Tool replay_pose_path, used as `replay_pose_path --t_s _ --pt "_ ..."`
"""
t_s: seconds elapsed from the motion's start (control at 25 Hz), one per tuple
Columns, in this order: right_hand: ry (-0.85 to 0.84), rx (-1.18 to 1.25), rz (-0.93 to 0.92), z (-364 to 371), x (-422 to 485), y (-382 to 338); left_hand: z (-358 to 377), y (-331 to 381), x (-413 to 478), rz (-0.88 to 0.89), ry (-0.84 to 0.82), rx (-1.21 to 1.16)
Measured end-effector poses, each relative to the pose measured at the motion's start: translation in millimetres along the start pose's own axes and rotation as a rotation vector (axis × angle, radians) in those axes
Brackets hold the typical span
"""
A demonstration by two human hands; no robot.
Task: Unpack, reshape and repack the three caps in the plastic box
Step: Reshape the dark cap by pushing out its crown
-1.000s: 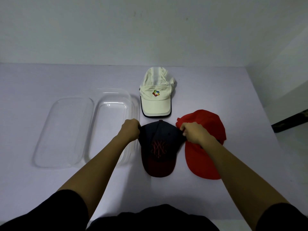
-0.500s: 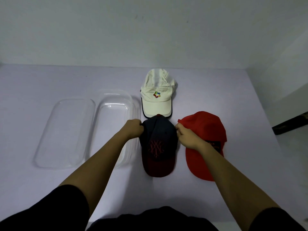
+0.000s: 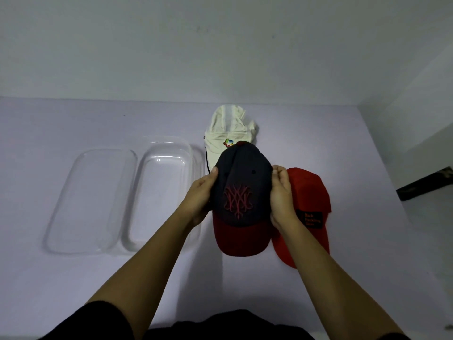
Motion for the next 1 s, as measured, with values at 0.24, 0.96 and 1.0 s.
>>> replay_pose_path --t_s 0.24,0.96,1.0 --pt "-0.415 0.029 0.270 8 -20 2 -2 13 0 0.256 0.183 -0.128" --pt "-0.344 0.286 0.313 3 -14 22 10 -5 -3 0.073 -0.180 -0.560" --pt "-0.399 0.322 0.328 4 -19 23 9 -4 -3 0.103 -0.167 -0.559"
Point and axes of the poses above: each hand's wrist, its own x-axis towards the middle knuckle, its own z-axis out of the palm, y = z × x, the point moved 3 cm from there along x, towards the middle knuckle, and after that the axes turned 1 degree about -x, right-handed, at the moved point
